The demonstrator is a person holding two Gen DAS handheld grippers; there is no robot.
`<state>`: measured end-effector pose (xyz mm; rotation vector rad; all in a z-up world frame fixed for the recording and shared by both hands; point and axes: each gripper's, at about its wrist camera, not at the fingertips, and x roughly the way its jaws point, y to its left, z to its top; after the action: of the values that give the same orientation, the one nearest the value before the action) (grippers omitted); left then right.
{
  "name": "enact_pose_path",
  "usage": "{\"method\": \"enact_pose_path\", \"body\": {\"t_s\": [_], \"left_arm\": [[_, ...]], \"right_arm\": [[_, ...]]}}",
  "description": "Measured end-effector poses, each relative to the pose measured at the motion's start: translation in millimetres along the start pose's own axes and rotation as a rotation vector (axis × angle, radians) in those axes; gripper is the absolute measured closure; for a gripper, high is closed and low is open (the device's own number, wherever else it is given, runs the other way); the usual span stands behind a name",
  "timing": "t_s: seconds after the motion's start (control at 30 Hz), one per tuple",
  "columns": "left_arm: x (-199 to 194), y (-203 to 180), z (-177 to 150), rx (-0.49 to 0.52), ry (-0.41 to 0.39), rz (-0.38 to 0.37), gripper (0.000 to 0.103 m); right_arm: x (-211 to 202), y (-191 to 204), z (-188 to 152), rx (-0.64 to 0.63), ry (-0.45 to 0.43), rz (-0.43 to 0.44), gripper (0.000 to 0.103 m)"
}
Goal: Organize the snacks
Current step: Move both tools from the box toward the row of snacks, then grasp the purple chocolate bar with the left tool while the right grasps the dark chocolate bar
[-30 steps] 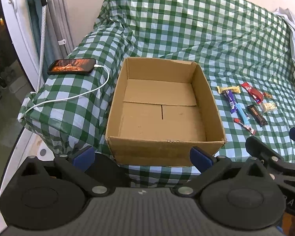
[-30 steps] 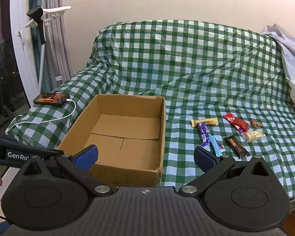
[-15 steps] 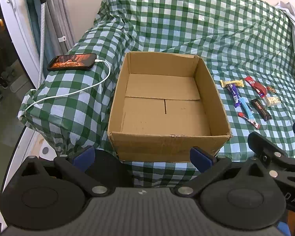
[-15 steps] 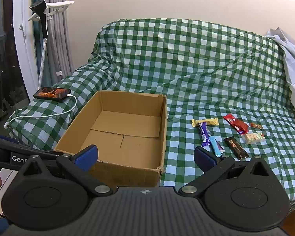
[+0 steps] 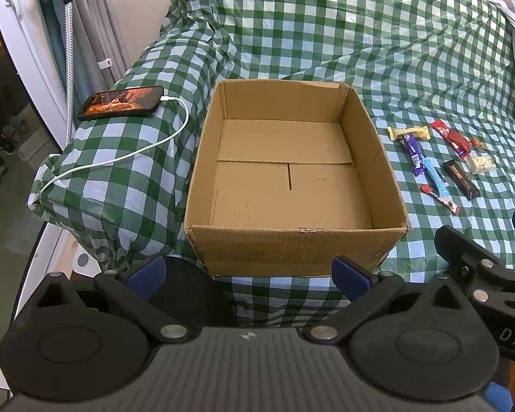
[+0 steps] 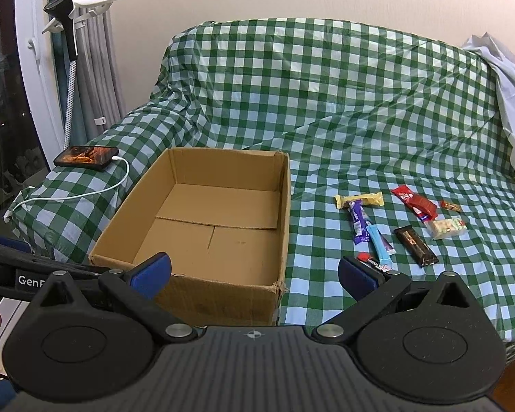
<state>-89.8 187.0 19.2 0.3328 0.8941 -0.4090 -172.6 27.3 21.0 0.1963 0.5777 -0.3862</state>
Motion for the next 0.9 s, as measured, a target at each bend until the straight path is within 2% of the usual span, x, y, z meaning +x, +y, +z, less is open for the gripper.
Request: {"method": "enact_pose_path", "body": {"t_s": [0.53, 0.73, 0.9], "left_arm": [[18, -32, 14, 0.072, 0.048, 0.038, 0.0], [29, -57, 20, 0.126, 0.073, 0.034, 0.0], [39, -80, 28, 0.15, 0.096, 0.017, 0.0]], "right_arm": [[22, -32, -7, 0.109, 0.022, 0.014, 0.0], [31, -63, -13, 0.204, 0.041, -0.015, 0.0], [38, -101, -19, 0.284, 0.031, -0.076, 0.0]]}}
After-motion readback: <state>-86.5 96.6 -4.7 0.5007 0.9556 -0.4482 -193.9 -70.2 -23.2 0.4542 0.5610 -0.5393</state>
